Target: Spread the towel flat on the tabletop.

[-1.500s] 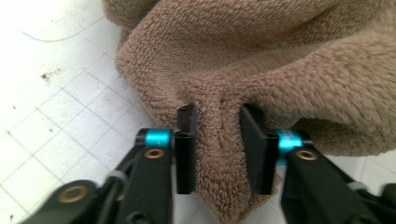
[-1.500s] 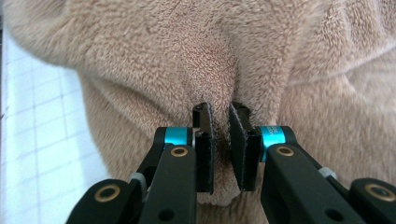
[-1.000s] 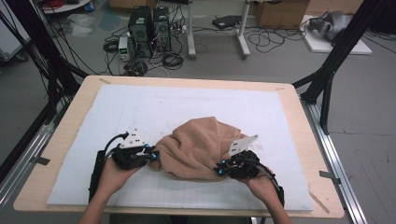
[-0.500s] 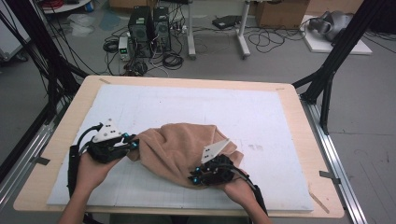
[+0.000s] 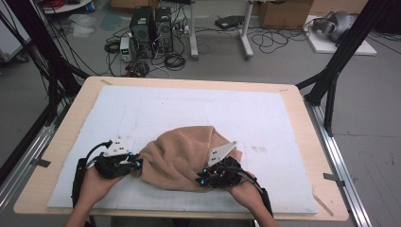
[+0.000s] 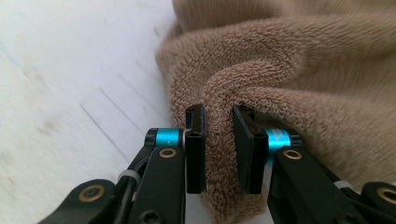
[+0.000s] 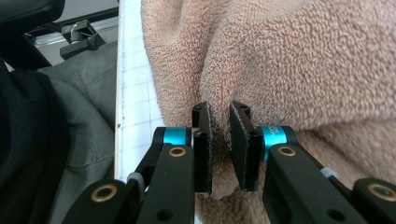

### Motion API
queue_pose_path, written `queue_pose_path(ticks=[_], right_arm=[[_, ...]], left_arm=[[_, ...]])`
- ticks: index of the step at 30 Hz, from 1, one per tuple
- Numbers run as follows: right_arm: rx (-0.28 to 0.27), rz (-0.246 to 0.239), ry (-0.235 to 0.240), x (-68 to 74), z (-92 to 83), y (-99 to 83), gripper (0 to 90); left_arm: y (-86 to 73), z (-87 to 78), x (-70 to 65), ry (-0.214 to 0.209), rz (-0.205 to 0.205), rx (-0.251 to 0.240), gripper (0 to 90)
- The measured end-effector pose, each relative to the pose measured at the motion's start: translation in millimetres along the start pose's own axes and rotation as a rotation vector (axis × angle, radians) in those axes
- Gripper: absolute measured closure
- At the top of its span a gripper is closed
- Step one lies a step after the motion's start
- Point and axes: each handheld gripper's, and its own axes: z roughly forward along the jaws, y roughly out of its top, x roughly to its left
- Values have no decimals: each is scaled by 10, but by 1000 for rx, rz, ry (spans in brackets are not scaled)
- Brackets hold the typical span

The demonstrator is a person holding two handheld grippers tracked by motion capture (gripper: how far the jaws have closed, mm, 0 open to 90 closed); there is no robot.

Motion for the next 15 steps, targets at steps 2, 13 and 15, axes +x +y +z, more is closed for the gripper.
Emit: queue_pose_path(ticks=[2, 13, 15], right_arm=[[-5, 14, -1, -1, -12, -17, 779], [-124, 23, -91, -85, -397, 221, 561], [-129, 16, -138, -154, -436, 328, 551]], left_arm=[[-27, 10, -17, -2, -1, -7, 749], [204, -428, 143, 2, -22, -108, 506], [270, -427, 179, 7, -26, -118, 495]])
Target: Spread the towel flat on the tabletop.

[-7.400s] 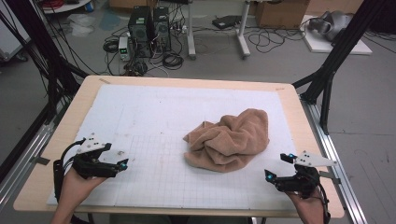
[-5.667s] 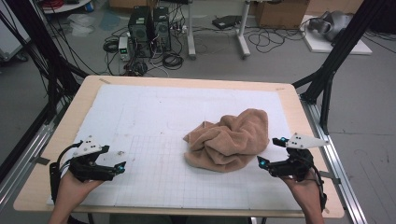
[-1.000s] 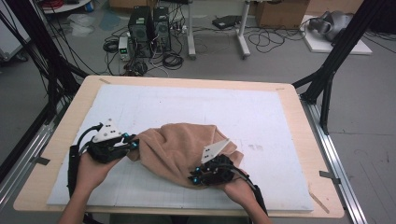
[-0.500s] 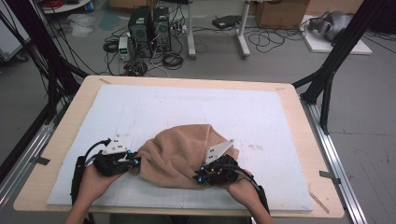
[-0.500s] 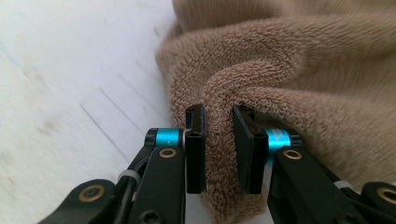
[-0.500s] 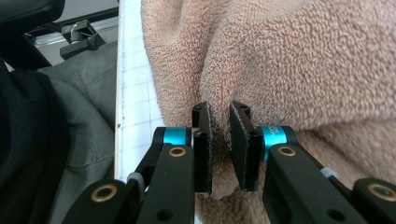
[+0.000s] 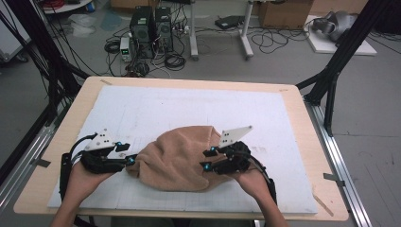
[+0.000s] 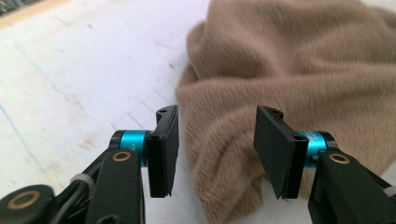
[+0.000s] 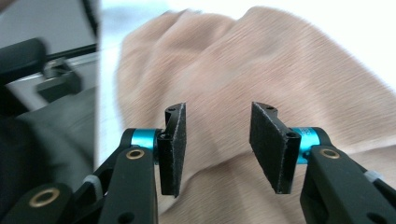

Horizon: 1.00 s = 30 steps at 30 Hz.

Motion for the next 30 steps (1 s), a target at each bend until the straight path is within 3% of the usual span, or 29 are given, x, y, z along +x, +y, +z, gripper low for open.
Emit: queue_pose_path(ticks=[2, 3, 6, 7, 9, 12, 14, 19, 23, 30], right_arm=[[15, -11, -26, -52, 31, 66, 539], [42, -26, -52, -137, 133, 131, 522], [71, -22, -51, -215, 252, 136, 519], [109, -9, -52, -287, 382, 95, 520], [121, 11, -40, -313, 439, 60, 537], [121, 24, -13, -341, 546, -92, 705], [118, 31, -1, -344, 556, -172, 797], [102, 52, 29, -338, 463, -242, 854], [82, 21, -1, -284, 323, -209, 854], [52, 9, -41, -222, -24, -182, 854]], left_arm=[[43, 68, 37, 0, -11, 4, 492], [54, 120, 56, -8, -18, 9, 486], [59, 327, 96, -10, -48, 45, 477], [54, 399, 107, -19, -58, 58, 470], [22, 533, 124, -54, -78, 78, 471], [-69, 725, 112, -109, -94, 146, 512], [-129, 800, 58, -106, -81, 166, 607], [-151, 735, 17, -86, -65, 134, 792], [-123, 657, -11, -74, -51, 115, 813], [1, 398, -49, -51, -41, 21, 819]])
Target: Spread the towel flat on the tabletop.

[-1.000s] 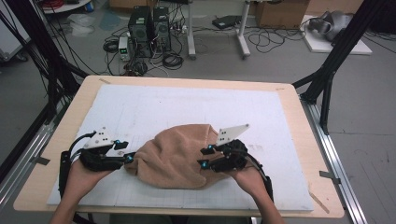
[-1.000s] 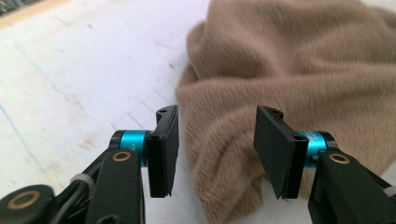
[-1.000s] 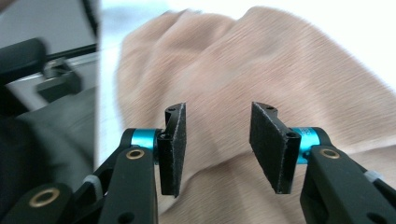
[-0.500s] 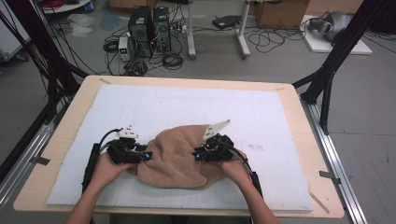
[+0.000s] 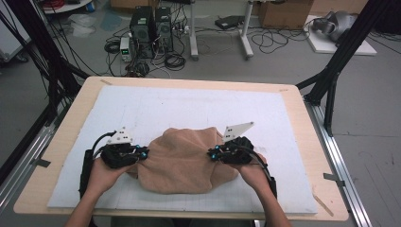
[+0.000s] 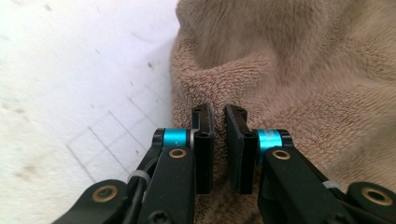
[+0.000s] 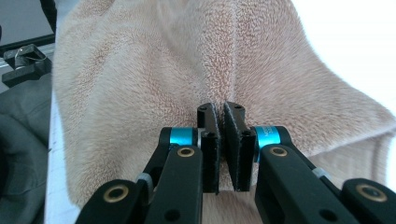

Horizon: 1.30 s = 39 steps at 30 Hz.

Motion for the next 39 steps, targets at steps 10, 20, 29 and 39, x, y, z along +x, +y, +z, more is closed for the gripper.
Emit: queue_pose_path(ticks=[10, 20, 29, 39], right_arm=[[46, -29, -6, 203, -189, -179, 854], [128, 14, 38, 429, 18, -626, 854], [50, 37, 78, 412, -49, -622, 719], [-46, 105, -25, 111, -214, -413, 551]], left_arm=[[-23, -66, -228, -31, 39, -23, 820], [-293, 56, -516, -94, 71, 43, 818], [-334, 84, -552, -103, 66, 44, 804], [-189, -51, -438, -113, 47, -10, 587]])
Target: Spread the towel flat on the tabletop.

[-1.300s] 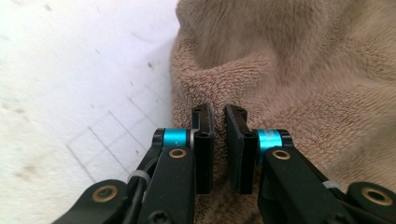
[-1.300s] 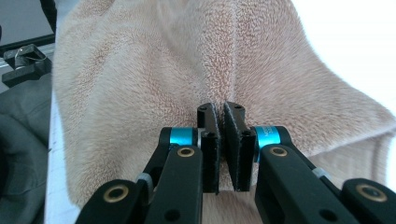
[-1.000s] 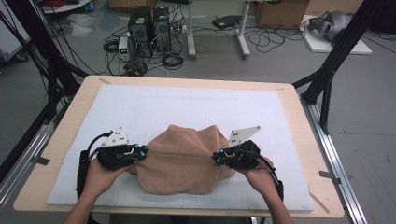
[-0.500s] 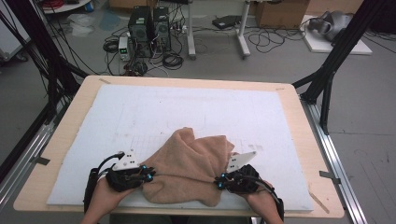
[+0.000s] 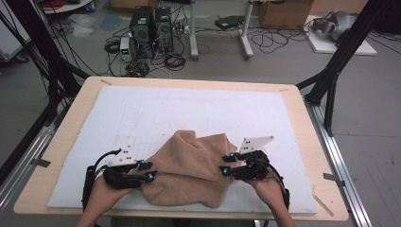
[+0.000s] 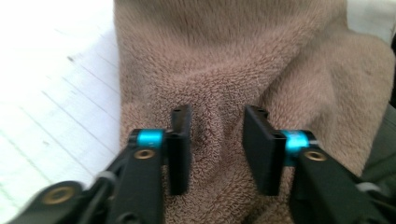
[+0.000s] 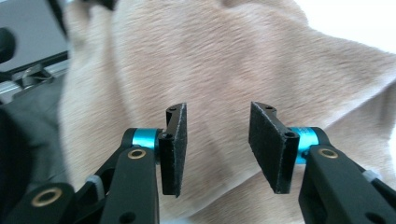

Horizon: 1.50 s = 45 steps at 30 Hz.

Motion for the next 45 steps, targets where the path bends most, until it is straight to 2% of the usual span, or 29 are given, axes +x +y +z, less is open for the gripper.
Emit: queue_pose_path(ticks=[2, 6, 9, 11, 14, 19, 22, 24, 26, 29, 30, 32, 33, 36, 39, 40, 41, 43, 45], right_arm=[[16, 1, -41, -57, 64, 52, 510], [74, -10, -88, -143, 294, 101, 505], [145, -32, -58, -147, 483, 69, 694], [154, -59, -54, -119, 518, 50, 802], [147, -85, -52, -72, 413, 61, 837], [71, -88, -43, 6, 53, 35, 841], [52, -90, -38, 88, -128, -13, 848], [54, -85, -14, 147, -187, -66, 850], [92, -89, -2, 212, -167, -142, 850], [141, -77, 21, 284, -52, -297, 851], [152, -68, 25, 304, -8, -347, 851], [166, -64, 44, 332, 78, -417, 852], [184, -73, 45, 351, 115, -435, 852], [187, -74, 57, 360, 115, -420, 846], [135, -61, 79, 329, 25, -366, 792], [85, -47, 79, 298, -47, -309, 731], [85, -47, 79, 298, -47, -309, 731], [46, -43, 56, 243, -94, -241, 682], [33, -35, 34, 165, -114, -168, 630]], left_arm=[[28, -27, 24, 4, -8, -15, 565], [69, -67, 81, 12, -22, -30, 533], [102, -69, 149, 14, -40, -39, 529], [124, -28, 195, 22, -51, -30, 529], [150, 35, 261, 28, -61, -15, 530], [180, 103, 307, 30, -82, -12, 525], [185, 156, 305, 18, -83, 13, 525], [180, 220, 285, 4, -83, 36, 529], [167, 283, 256, -25, -79, 62, 554], [111, 408, 169, -58, -38, 121, 694], [99, 443, 124, -56, -13, 140, 738], [114, 448, 63, -41, 25, 142, 783], [118, 438, 44, -38, 25, 138, 796], [102, 388, -13, -36, 46, 139, 809], [55, 326, -78, -48, 44, 124, 811], [36, 305, -97, -51, 44, 119, 811], [22, 287, -117, -56, 43, 115, 811], [10, 258, -158, -70, 49, 112, 811], [9, 239, -190, -84, 56, 114, 811]])
